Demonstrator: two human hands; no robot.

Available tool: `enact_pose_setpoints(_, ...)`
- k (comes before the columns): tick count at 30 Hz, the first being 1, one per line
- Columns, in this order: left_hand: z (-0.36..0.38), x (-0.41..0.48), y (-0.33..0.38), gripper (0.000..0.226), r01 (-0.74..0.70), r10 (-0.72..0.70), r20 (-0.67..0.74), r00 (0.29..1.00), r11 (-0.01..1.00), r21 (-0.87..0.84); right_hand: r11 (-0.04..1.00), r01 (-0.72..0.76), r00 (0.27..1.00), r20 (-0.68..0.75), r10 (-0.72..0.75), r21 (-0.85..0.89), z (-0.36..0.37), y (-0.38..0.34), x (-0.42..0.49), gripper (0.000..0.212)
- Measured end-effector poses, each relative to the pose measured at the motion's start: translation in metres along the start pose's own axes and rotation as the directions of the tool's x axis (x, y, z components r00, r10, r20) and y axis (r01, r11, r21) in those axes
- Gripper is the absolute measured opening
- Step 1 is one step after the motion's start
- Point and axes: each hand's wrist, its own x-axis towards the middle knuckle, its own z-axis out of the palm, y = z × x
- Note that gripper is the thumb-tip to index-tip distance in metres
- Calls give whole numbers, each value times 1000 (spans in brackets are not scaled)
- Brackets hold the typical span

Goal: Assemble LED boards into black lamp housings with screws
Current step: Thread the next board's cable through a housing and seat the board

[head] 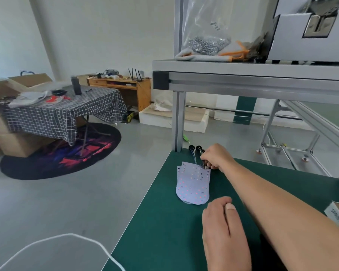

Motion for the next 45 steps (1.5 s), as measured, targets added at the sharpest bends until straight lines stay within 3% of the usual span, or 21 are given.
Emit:
enact_pose_setpoints(4,0,0,0,23,-5,5,14,1000,1000,1,990,-17,1000,27,14,138,-6,8,0,9)
enact_pose_setpoints(7,0,0,1,23,-1,1,14,1000,1000,-9,994,27,1000,-5,-27,110,-9,10,-4,12)
enact_pose_setpoints(10,-1,-1,2,23,1,0,22,1000,1000,-24,983,157,986,-46,-161,-91,-13,12,-15,19)
enact_pose_setpoints(13,-2,-1,3,23,-8,9,40,999,1000,-28,877,292,924,-125,-362,-381,-15,19,-24,27)
enact_pose_setpoints(15,-2,-2,3,23,-12,14,50,999,1000,-28,821,333,878,-165,-450,-464,-19,21,-27,29)
enact_pose_setpoints(17,-3,-2,4,23,-16,17,51,999,999,-33,843,377,866,-177,-468,-383,-23,23,-27,33)
enact_pose_setpoints(19,-3,-2,4,23,-24,26,50,998,999,-37,914,391,905,-133,-404,-111,-30,24,-26,32)
enact_pose_setpoints(22,-3,-2,3,23,-35,37,41,998,998,-50,925,331,943,-24,-333,184,-38,30,-28,19)
enact_pose_setpoints(26,-2,0,2,25,-55,55,-10,998,996,-67,900,277,950,43,-308,336,-42,40,-29,17)
enact_pose_setpoints(31,-1,6,4,29,-78,73,-78,994,995,-65,859,233,963,14,-269,457,-43,44,-29,14)
enact_pose_setpoints(36,-3,13,2,35,-59,46,-213,976,997,-55,867,258,957,15,-291,426,-44,46,-30,9)
enact_pose_setpoints(42,-4,13,-2,50,4,-3,-103,995,1000,17,807,196,948,104,-302,557,-49,51,-39,8)
enact_pose_setpoints(45,-3,14,-2,54,-3,10,-40,999,984,178,887,280,936,102,-338,368,-51,53,-42,19)
